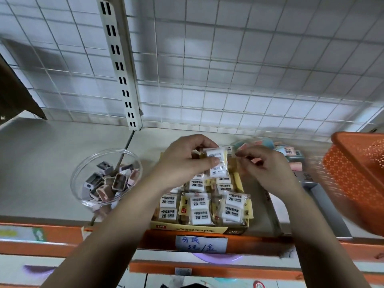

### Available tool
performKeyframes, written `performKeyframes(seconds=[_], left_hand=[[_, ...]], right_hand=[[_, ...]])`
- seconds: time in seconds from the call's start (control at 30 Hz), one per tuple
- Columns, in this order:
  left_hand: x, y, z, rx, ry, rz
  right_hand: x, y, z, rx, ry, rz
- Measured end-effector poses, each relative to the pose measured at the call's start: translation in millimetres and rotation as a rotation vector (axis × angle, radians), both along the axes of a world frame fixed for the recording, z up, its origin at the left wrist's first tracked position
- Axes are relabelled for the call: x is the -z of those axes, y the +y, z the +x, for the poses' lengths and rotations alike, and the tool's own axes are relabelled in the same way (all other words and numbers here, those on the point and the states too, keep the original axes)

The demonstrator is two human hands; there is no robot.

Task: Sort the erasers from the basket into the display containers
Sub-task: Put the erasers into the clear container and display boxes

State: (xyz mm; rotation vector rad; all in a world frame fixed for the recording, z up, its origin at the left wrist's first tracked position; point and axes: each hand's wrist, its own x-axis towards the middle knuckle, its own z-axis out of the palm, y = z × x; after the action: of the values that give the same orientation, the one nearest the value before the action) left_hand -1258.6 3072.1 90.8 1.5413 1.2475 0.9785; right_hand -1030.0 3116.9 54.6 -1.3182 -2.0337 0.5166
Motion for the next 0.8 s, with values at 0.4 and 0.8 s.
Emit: performKeyframes(seconds=[0.4, 0.8], left_hand=[[12.2, 12.2, 37.0, 0.158, 0.330, -0.093], [13.2, 9.0, 38.2, 0.056, 0.743, 0.166]], right_hand=[[16.1, -1.3, 7.7, -0.044, 0.081, -0.039], [25.1, 5.1, 9.5, -0.045, 0.091, -0.024]])
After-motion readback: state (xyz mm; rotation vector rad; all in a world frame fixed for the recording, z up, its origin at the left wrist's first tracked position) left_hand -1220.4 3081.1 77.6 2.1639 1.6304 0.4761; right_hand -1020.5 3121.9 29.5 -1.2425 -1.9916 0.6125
